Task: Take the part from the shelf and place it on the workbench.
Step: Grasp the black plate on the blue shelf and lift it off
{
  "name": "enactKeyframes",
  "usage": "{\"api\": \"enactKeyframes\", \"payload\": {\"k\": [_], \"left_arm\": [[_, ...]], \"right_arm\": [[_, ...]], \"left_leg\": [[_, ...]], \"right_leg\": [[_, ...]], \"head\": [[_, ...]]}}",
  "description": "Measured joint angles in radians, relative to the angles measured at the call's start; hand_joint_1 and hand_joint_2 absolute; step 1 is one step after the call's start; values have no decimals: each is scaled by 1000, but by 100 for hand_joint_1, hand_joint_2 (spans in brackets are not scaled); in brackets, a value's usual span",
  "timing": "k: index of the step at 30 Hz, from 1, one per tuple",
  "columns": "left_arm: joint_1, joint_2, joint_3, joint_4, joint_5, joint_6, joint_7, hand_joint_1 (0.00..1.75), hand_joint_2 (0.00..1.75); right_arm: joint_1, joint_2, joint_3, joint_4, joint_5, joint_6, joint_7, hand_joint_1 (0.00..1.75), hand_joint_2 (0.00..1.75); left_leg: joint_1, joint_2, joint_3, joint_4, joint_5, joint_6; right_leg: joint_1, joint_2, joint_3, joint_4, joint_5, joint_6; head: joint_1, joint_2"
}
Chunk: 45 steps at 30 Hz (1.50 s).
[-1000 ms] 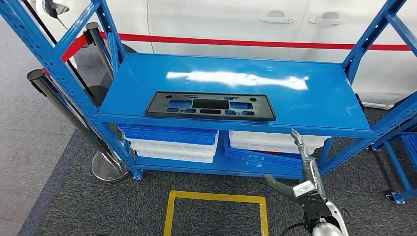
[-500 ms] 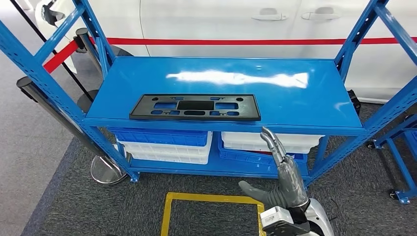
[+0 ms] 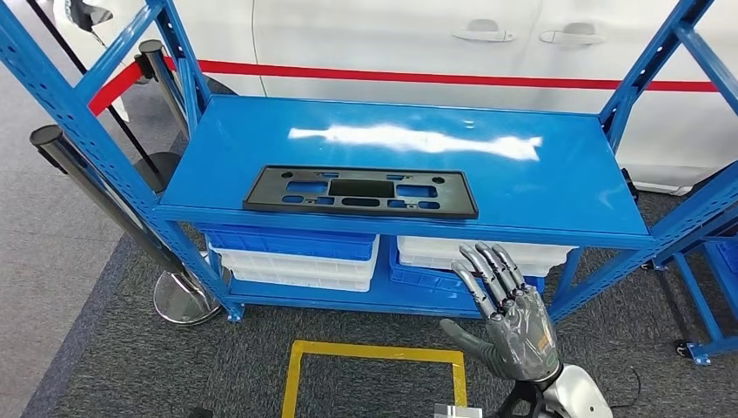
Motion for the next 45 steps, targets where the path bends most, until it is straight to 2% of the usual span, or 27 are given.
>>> {"api": "enactKeyframes", "payload": {"k": [1, 2, 3, 5, 7, 9, 12, 13, 16, 17, 18, 19, 20, 22, 23, 26, 28, 31, 32, 33, 34, 36, 38, 40, 42, 44, 45], "left_arm": [[-1, 0, 0, 0, -6, -1, 2, 0, 0], [-1, 0, -1, 1, -12, -1, 3, 0, 0], [-2, 0, -2, 1, -18, -2, 5, 0, 0], [-4, -1, -6, 2, -31, -3, 8, 0, 0], [-8, -2, -12, 4, -43, -4, 10, 0, 0], [-11, -2, -18, 4, -54, -5, 11, 0, 0], [-15, -2, -24, 5, -64, -6, 13, 0, 0], [-17, -2, -25, 5, -65, -6, 14, 0, 0], [-17, -2, -25, 5, -65, -7, 16, 0, 0], [-16, -2, -25, 5, -65, -7, 17, 0, 0], [-15, -2, -26, 5, -64, -7, 17, 0, 0], [-15, -1, -26, 5, -64, -8, 18, 0, 0], [-16, -1, -27, 5, -64, -8, 18, 0, 0], [-18, -1, -30, 5, -63, -10, 18, 0, 0], [-19, -1, -32, 5, -63, -11, 18, 0, 0], [-19, -1, -37, 6, -62, -19, 18, 0, 0], [-19, -1, -41, 6, -61, -25, 18, 0, 0], [-21, -1, -48, 6, -57, -35, 18, 0, 0], [-21, -1, -48, 6, -55, -38, 18, 0, 0], [-20, -1, -49, 6, -52, -41, 17, 0, 0], [-20, 0, -49, 6, -49, -45, 17, 0, 0], [-19, -1, -51, 6, -45, -52, 17, 0, 0], [-20, -2, -52, 8, -43, -60, 17, 0, 0], [-20, -2, -53, 10, -41, -67, 17, 0, 0], [-19, 0, -55, 10, -39, -71, 17, 0, 0], [-21, 2, -56, 11, -36, -73, 17, 0, 0], [-22, 3, -56, 11, -34, -73, 17, 0, 0]], "right_arm": [[6, 0, -12, 9, 31, -9, -11, 0, 175], [12, 0, -24, 18, 64, -19, -22, 0, 175], [17, 1, -36, 27, 96, -29, -33, 0, 175], [22, 2, -61, 42, 158, -50, -55, 0, 175], [24, 4, -82, 55, 215, -70, -74, 0, 175], [20, 3, -91, 75, 271, -89, -83, 0, 175], [-10, -1, -71, 120, 329, -107, -59, 0, 175], [-24, -1, -58, 134, 336, -109, -41, 0, 175], [-54, 3, -8, 174, 350, -115, 24, 0, 175], [-61, 5, 13, 188, 353, -116, 48, 0, 175], [-69, 8, 36, 204, 357, -116, 72, 0, 175], [-77, 13, 59, 221, 360, -117, 97, 0, 175], [-85, 19, 82, 238, 362, -118, 123, 0, 175], [-103, 34, 123, 273, 368, -120, 172, 0, 175], [-113, 42, 142, 291, 371, -121, 194, 0, 175], [-136, 71, 195, 346, 381, -126, 258, 0, 175], [-156, 97, 232, 388, 388, -130, 304, 0, 175], [-188, 137, 287, 457, 397, -134, 362, 0, 175], [-194, 150, 304, 480, 400, -135, 379, 0, 175], [-201, 162, 319, 504, 403, -136, 395, 0, 175], [-208, 176, 333, 527, 406, -137, 411, 0, 175], [-226, 207, 360, 569, 413, -140, 443, 0, 175], [-249, 235, 388, 612, 421, -145, 477, 0, 175], [-263, 256, 409, 648, 428, -150, 509, 0, 175], [-269, 271, 421, 670, 431, -152, 528, 0, 175], [-280, 283, 428, 686, 431, -154, 534, 0, 175], [-285, 288, 431, 693, 431, -154, 534, 0, 175]], "left_leg": [[-1, 0, 0, 0, 0, 1], [-1, 0, 0, 0, -1, 1], [-1, 0, 1, 1, -1, 1], [-1, -1, 6, 1, -4, -3], [-4, -3, 8, 3, -7, -12], [-6, -4, 7, 2, -8, -23], [-5, -3, 2, 19, -24, -40], [-4, -3, -12, 53, -46, -45], [-1, -3, -100, 239, -136, -54], [-1, -3, -120, 277, -143, -55], [-1, -3, -121, 277, -129, -56], [-1, -3, -105, 237, -98, -55], [-1, -2, -73, 169, -58, -53], [-3, -2, -18, 48, -12, -45], [-5, -3, -5, 18, -6, -41], [-5, -5, 1, 0, -9, -19], [-3, -6, 13, -8, -7, -5], [-4, -5, 20, -10, -8, 4], [-5, -6, 21, -9, -10, 5], [-6, -7, 23, -9, -13, 5], [-6, -7, 27, -9, -16, 4], [-6, -8, 39, -10, -27, -2], [-7, -8, 47, -10, -37, -13], [-8, -7, 53, -7, -41, -26], [-9, -6, 60, 4, -48, -37], [-6, -5, 35, 66, -75, -45], [-4, -4, 4, 125, -100, -49]], "right_leg": [[-1, 0, -28, 52, -16, 3], [-2, 0, -42, 76, -14, 4], [-3, -1, -37, 61, 8, 5], [-3, -2, 20, -63, 80, 2], [2, -3, 72, -173, 120, -6], [8, -2, 82, -197, 121, -15], [2, -2, 84, -205, 126, -33], [0, -4, 86, -208, 128, -39], [0, -9, 86, -209, 127, -48], [0, -10, 86, -208, 126, -48], [0, -10, 87, -208, 126, -48], [0, -10, 88, -206, 124, -47], [0, -9, 90, -204, 122, -45], [2, -8, 91, -200, 117, -38], [4, -7, 90, -199, 115, -33], [6, -6, 89, -188, 122, -14], [3, -6, 73, -148, 103, -4], [0, -6, -15, 15, 20, 5], [-1, -6, -46, 63, 4, 6], [-1, -6, -64, 83, 6, 6], [0, -6, -64, 66, 29, 3], [2, -6, -18, -58, 115, -7], [10, -6, 24, -166, 148, -22], [16, -5, 32, -193, 140, -37], [12, -4, 48, -202, 149, -48], [7, -5, 70, -210, 143, -59], [6, -6, 77, -211, 139, -63]], "head": [[0, 0], [0, 0], [0, 0], [1, 0], [0, 0], [0, 0], [-1, 0], [-2, 0], [-5, 0], [-5, 0], [-5, 0], [-6, 0], [-6, 0], [-6, 0], [-5, 0], [-5, 0], [-2, 0], [2, 0], [2, 0], [2, 0], [2, 0], [2, 0], [0, 0], [0, 0], [2, 0], [-2, 0], [-4, 0]]}}
